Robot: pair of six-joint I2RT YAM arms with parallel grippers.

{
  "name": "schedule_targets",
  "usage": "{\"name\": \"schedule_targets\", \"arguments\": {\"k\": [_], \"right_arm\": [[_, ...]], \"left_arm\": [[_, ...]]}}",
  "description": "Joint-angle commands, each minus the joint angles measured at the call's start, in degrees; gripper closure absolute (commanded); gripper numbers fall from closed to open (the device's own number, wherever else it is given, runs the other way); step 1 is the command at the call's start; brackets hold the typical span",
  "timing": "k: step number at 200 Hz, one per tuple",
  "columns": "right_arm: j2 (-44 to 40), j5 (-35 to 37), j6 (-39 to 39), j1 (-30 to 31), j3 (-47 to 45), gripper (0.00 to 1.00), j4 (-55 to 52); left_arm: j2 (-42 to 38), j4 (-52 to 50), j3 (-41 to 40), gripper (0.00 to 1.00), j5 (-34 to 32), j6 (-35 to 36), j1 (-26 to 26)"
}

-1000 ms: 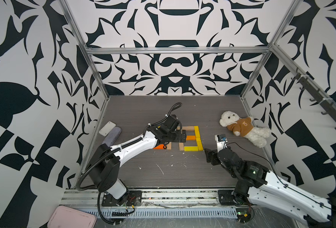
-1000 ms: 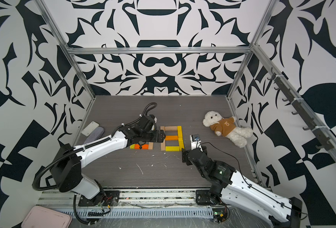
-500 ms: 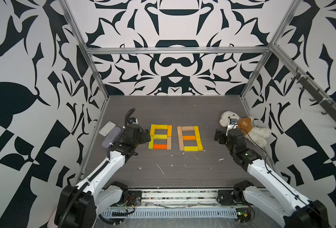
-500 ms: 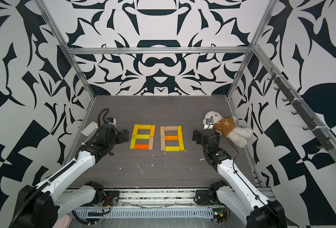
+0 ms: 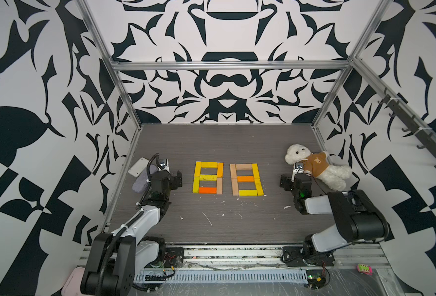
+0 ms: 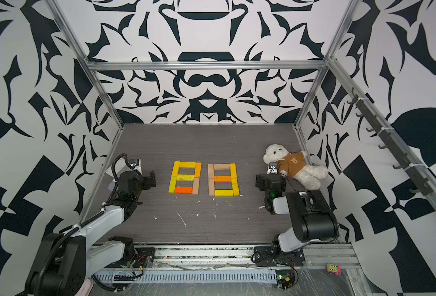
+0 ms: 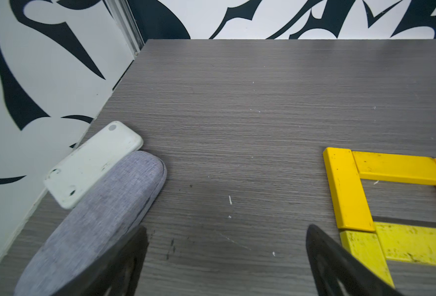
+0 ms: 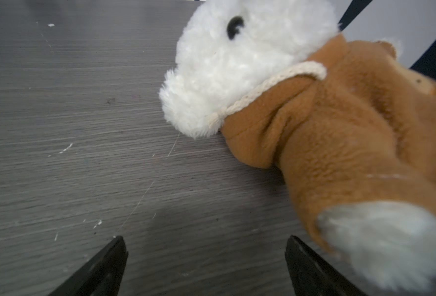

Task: Assemble the number 8 with building blocks
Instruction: Reset both arms

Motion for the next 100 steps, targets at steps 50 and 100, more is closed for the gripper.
{"name": "schedule_targets", "arguments": {"k": [50,100], "right_arm": [[-0.61,-4.45,-2.31,-0.21,3.93,0.01,4.23],[-0.11,-6.88,-3.15,-0.22,4.61,0.01,3.62]], "left_arm": [[26.00,44.14,-4.17,0.01,9.49,4.57,4.16],[22.60,21.65,4.44,0.01,17.85,1.41,8.40]]}}
